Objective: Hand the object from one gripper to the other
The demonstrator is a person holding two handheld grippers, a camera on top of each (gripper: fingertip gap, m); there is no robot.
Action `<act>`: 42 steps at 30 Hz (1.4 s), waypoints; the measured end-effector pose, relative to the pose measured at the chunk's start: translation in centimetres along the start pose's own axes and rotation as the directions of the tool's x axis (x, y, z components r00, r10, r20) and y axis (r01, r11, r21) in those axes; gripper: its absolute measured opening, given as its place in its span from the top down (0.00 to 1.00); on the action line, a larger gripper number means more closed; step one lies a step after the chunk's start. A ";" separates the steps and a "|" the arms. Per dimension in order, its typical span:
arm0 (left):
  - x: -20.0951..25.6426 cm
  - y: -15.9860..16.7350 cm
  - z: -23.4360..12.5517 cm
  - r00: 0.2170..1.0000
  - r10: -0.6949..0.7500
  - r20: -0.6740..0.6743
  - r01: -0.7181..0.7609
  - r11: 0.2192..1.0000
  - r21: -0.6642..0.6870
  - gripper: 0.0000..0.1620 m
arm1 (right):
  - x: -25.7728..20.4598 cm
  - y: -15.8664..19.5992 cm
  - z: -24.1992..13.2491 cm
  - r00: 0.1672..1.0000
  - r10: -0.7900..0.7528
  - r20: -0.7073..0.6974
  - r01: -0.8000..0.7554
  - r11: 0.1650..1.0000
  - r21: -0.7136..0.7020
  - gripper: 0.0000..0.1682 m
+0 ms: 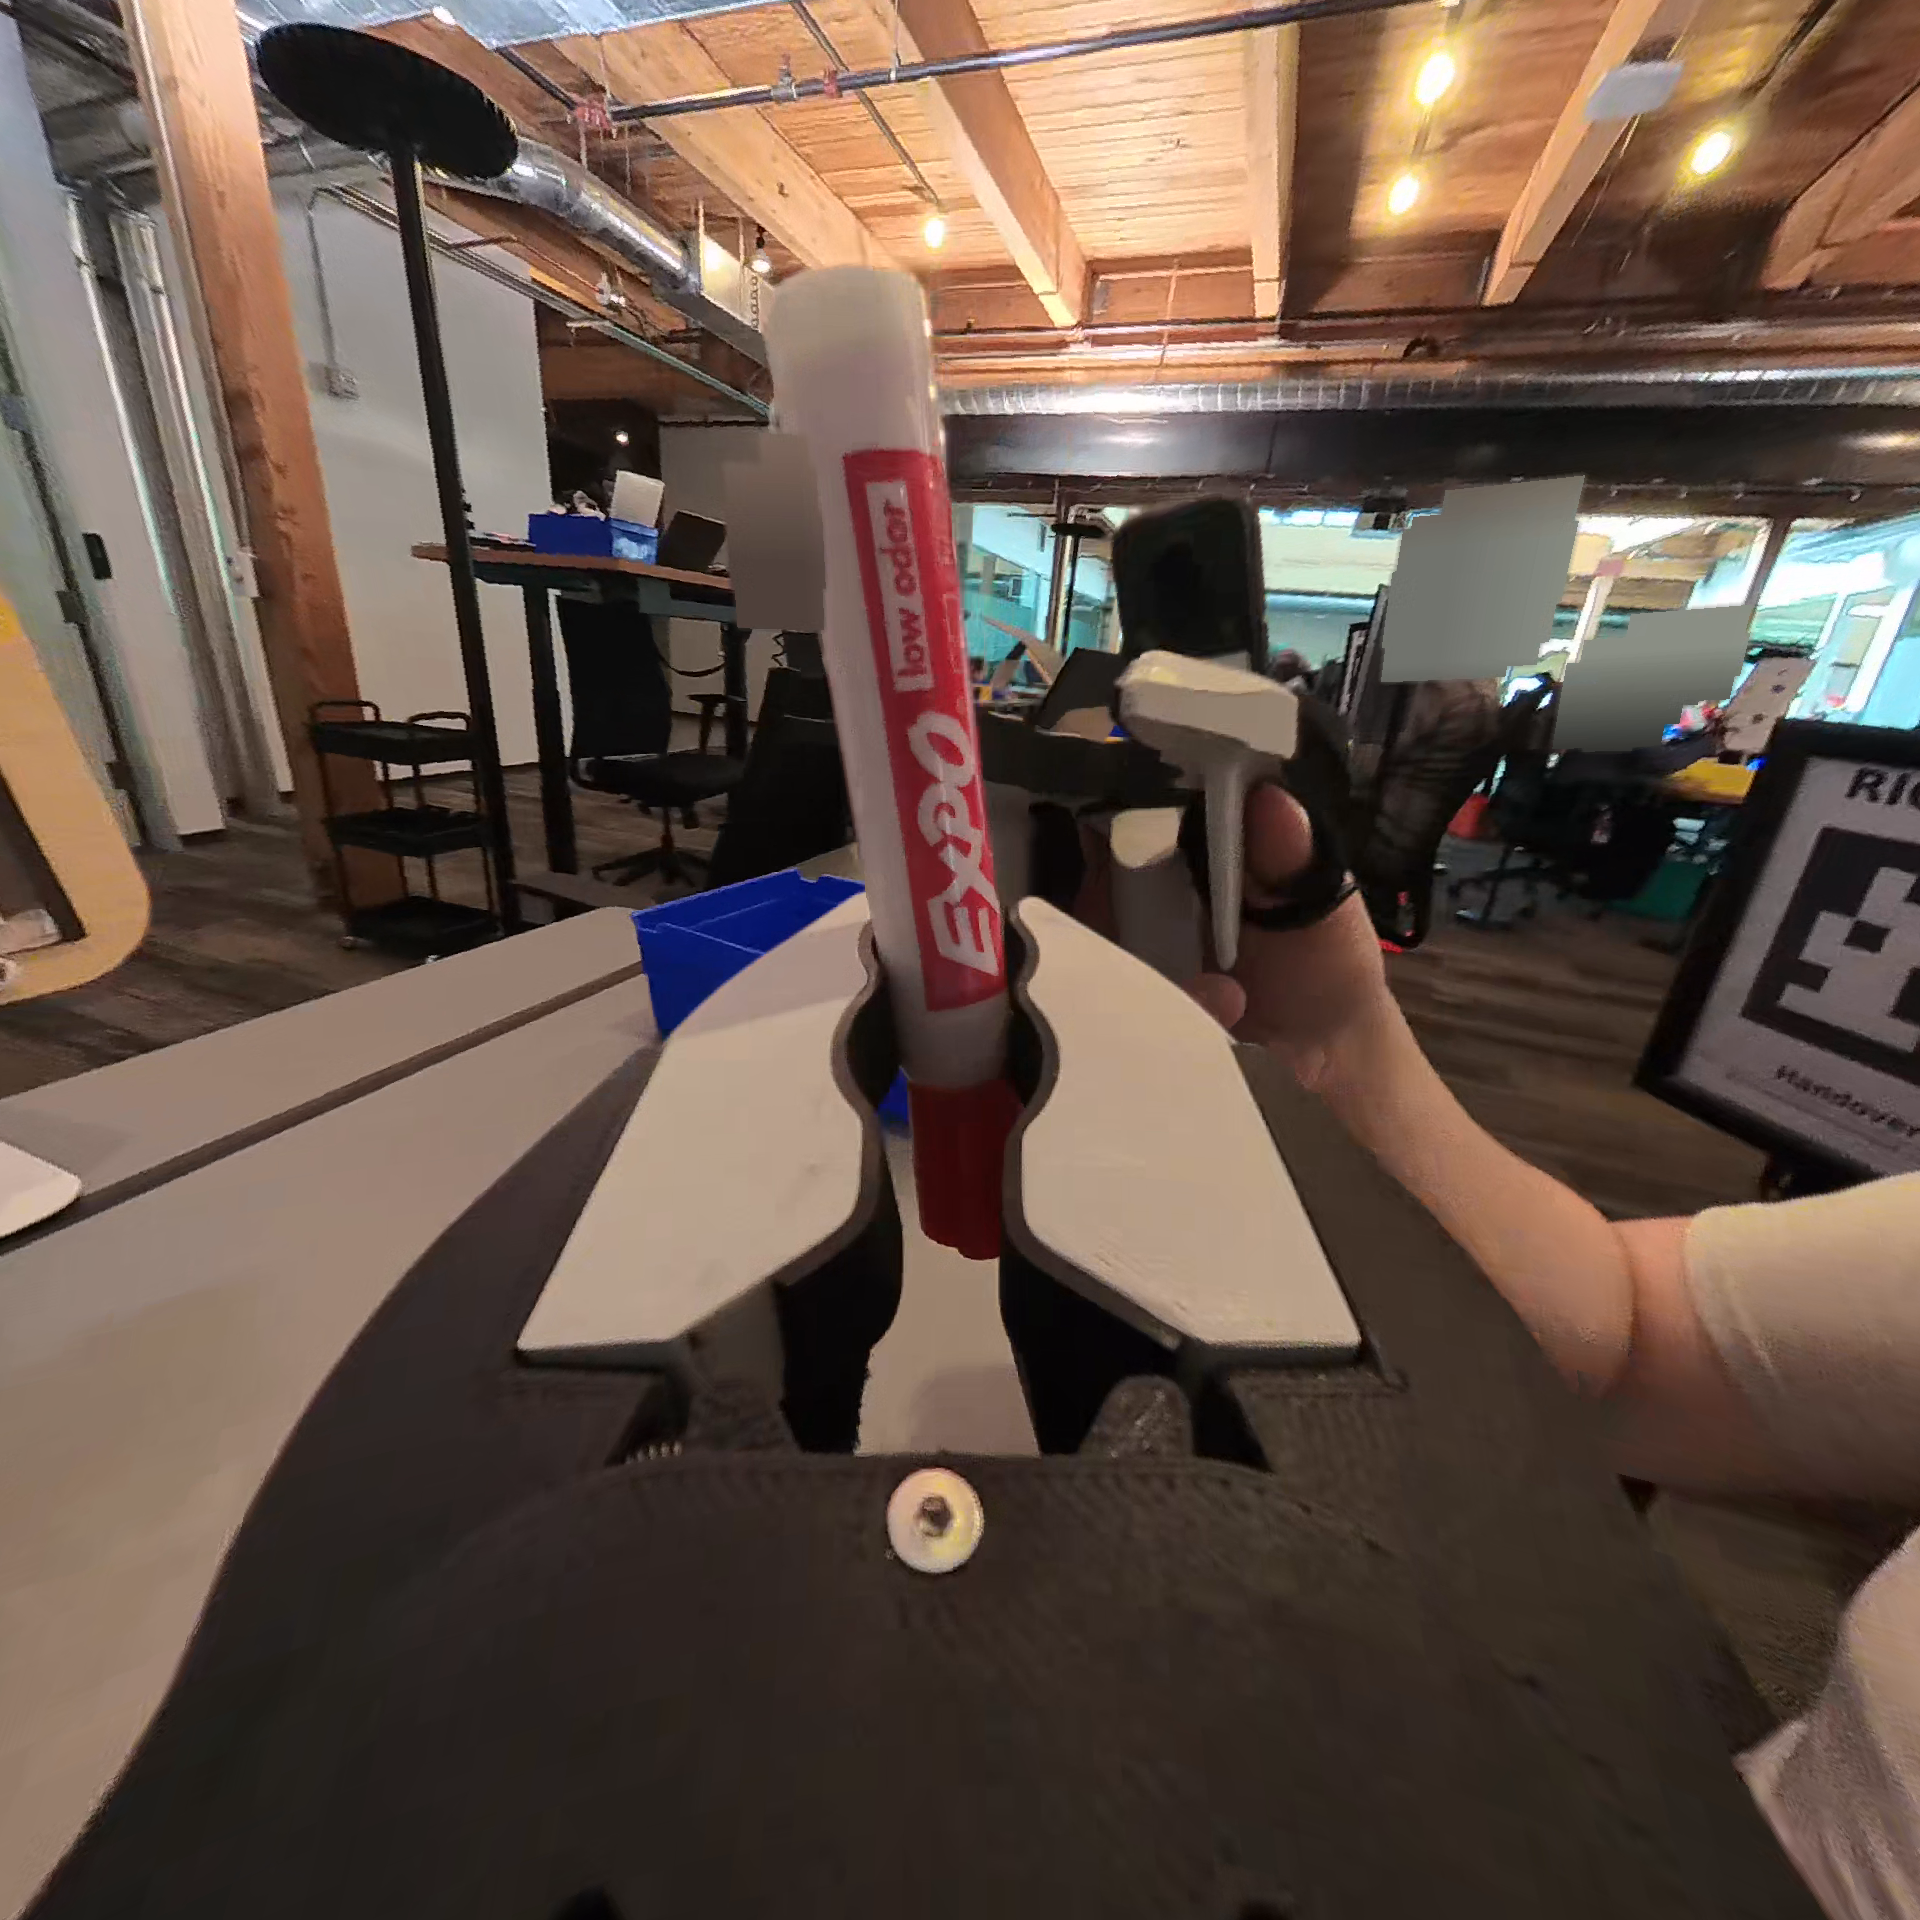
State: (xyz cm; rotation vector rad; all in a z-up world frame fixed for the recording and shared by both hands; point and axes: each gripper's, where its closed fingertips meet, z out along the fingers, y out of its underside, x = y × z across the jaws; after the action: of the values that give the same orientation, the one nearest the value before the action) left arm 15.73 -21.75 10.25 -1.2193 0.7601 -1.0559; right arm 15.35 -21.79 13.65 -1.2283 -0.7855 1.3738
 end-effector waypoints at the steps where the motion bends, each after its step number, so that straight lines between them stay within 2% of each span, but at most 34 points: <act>1: -0.1 0.3 0.2 1.000 0.017 0.012 -0.017 1.000 -0.018 0.89 | 0.0 0.6 0.7 1.000 0.014 0.002 -0.014 0.999 -0.044 0.77; 4: 0.5 1.1 0.9 0.998 0.055 0.005 -0.055 0.997 -0.050 0.90 | 0.7 2.5 2.3 0.999 -0.019 -0.036 0.013 0.985 -0.172 0.76; 8: 0.7 2.5 1.2 0.999 0.051 0.002 -0.051 0.990 -0.128 0.89 | 0.3 3.2 2.0 0.998 -0.052 0.034 0.059 0.972 -0.226 0.87; 9: 0.3 2.7 0.9 0.998 0.059 0.020 -0.055 0.987 -0.154 0.85 | 0.5 2.8 1.4 0.999 -0.044 0.027 0.049 0.975 -0.218 0.88; 11: -0.2 2.3 0.1 0.997 0.067 0.040 -0.059 0.983 -0.173 0.62 | 1.4 2.0 -0.1 0.997 -0.079 -0.025 0.072 0.974 -0.213 0.87; 13: -0.3 0.9 -0.9 0.993 0.113 0.042 -0.104 0.979 -0.176 0.61 | 2.8 1.4 -2.1 0.962 -0.240 -0.133 0.195 0.938 -0.286 0.88; 15: -0.1 -0.8 -0.8 0.981 0.177 0.078 -0.159 0.967 -0.201 0.62 | 4.2 0.7 -4.1 0.824 -0.510 -0.248 0.384 0.824 -0.417 0.88; 18: 2.0 -2.4 1.4 0.964 0.251 0.088 -0.221 0.942 -0.254 0.61 | 4.1 -1.0 -6.3 0.461 -0.845 -0.269 0.605 0.522 -0.602 0.88; 21: 5.0 -2.5 4.8 0.953 0.297 0.060 -0.267 0.917 -0.296 0.60 | 3.0 -2.9 -8.1 0.095 -0.968 -0.230 0.645 0.236 -0.727 0.88; 23: 6.6 -1.8 7.0 0.934 0.355 0.049 -0.318 0.885 -0.339 0.60 | 2.2 -3.7 -9.1 -0.067 -0.978 -0.197 0.625 0.113 -0.772 0.88; 25: 7.4 -1.2 8.8 0.903 0.426 0.062 -0.377 0.853 -0.360 0.63 | 1.6 -4.0 -10.1 -0.187 -0.970 -0.152 0.588 0.013 -0.809 0.88; 27: 8.5 -0.7 10.1 0.898 0.437 0.042 -0.397 0.848 -0.352 0.80 | 1.2 -4.2 -11.4 -0.267 -0.957 -0.118 0.541 -0.047 -0.840 0.88; 28: 9.0 -0.5 10.5 0.902 0.431 0.033 -0.396 0.854 -0.336 0.85 | 0.9 -4.4 -12.1 -0.300 -0.948 -0.111 0.522 -0.065 -0.851 0.88; 33: 10.8 1.3 12.2 0.911 0.409 -0.060 -0.406 0.858 -0.316 0.88 | -0.2 -3.9 -15.9 -0.409 -0.912 -0.019 0.390 -0.155 -0.908 0.88; 35: 12.0 2.2 12.6 0.924 0.361 -0.126 -0.382 0.878 -0.289 0.88 | -0.9 -3.3 -17.3 -0.414 -0.910 -0.012 0.363 -0.153 -0.919 0.88; 38: 13.1 2.5 12.7 0.946 0.263 -0.187 -0.303 0.924 -0.232 0.88 | -3.0 -2.7 -18.9 -0.373 -0.923 -0.097 0.405 -0.068 -0.912 0.85; 40: 13.7 2.0 12.4 0.956 0.160 -0.247 -0.206 0.963 -0.175 0.88 | -4.9 -2.8 -20.6 -0.312 -0.923 -0.224 0.426 0.075 -0.902 0.76; 42: 14.3 1.0 11.8 0.942 0.001 -0.335 -0.042 0.992 -0.116 0.88 | -7.1 -2.7 -22.4 -0.165 -0.881 -0.444 0.472 0.324 -0.820 0.72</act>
State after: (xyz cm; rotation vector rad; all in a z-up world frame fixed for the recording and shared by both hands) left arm 31.71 -30.77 12.83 -1.1436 1.1119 -1.2299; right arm 36.70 -31.97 12.35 -1.2082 -0.6883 -0.6114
